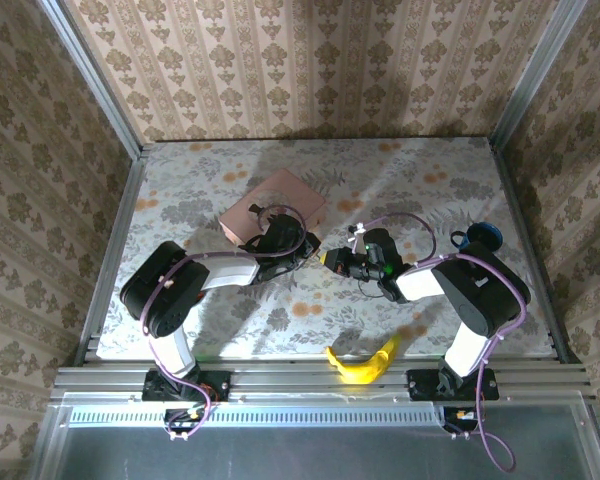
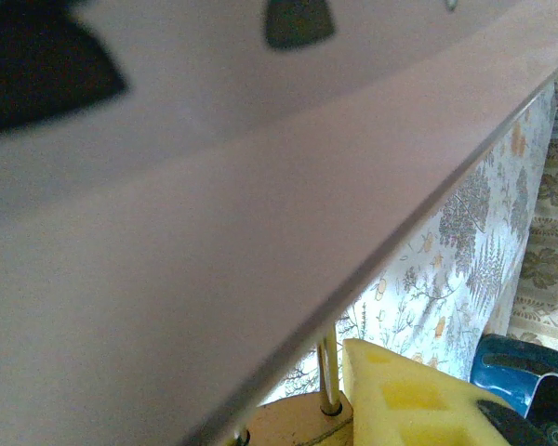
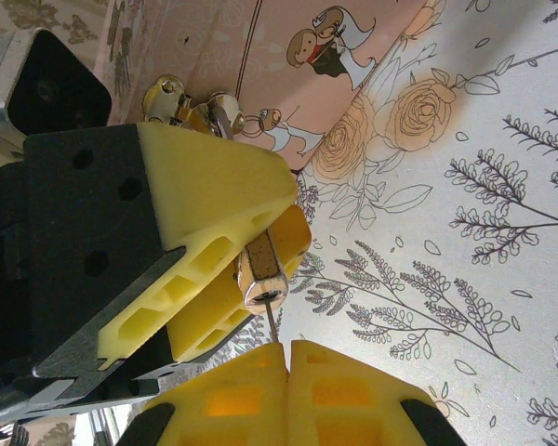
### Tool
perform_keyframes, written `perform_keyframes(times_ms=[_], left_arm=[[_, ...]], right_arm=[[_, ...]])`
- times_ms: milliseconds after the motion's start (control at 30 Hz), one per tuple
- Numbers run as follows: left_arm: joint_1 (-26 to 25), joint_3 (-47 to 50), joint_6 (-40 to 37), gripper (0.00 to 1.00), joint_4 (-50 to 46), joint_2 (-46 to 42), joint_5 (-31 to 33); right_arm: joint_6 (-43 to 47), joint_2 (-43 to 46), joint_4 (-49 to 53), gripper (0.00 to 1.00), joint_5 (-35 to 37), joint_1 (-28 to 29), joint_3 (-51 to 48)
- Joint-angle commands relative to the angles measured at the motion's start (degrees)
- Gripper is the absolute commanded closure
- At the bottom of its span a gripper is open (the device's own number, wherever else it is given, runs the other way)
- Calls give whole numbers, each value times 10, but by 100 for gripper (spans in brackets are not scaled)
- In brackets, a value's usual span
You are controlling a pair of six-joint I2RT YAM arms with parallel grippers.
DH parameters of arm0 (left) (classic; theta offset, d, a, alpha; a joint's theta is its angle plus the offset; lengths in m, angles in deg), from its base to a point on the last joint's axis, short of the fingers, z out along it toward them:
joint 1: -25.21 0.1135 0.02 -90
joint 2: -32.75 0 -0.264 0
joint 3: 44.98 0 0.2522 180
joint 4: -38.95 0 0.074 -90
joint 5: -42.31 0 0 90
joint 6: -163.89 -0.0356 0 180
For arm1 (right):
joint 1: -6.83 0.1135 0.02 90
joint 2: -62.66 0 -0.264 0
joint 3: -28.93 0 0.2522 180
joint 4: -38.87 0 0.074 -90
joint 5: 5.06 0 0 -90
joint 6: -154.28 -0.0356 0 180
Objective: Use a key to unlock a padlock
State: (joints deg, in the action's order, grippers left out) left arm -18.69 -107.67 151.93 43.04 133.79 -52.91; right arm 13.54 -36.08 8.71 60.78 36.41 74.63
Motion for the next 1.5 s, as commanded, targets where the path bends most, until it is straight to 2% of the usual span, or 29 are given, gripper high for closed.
perform_keyframes(times_ms=[0,300,867,1467], left_arm=[[-22,19,70,100,-38,40,-133],[-23,18,70,100,-37,42,-134],[-23,18,73,100,-36,43,-134],[-25,17,80,100,-26,49,-138]], right_arm=[[12,-1,-17,100,24,3,19],[31,19,13,100,43,3,24],[50,35,2,100,44,5,9],[78,54,26,100,88,26,0]])
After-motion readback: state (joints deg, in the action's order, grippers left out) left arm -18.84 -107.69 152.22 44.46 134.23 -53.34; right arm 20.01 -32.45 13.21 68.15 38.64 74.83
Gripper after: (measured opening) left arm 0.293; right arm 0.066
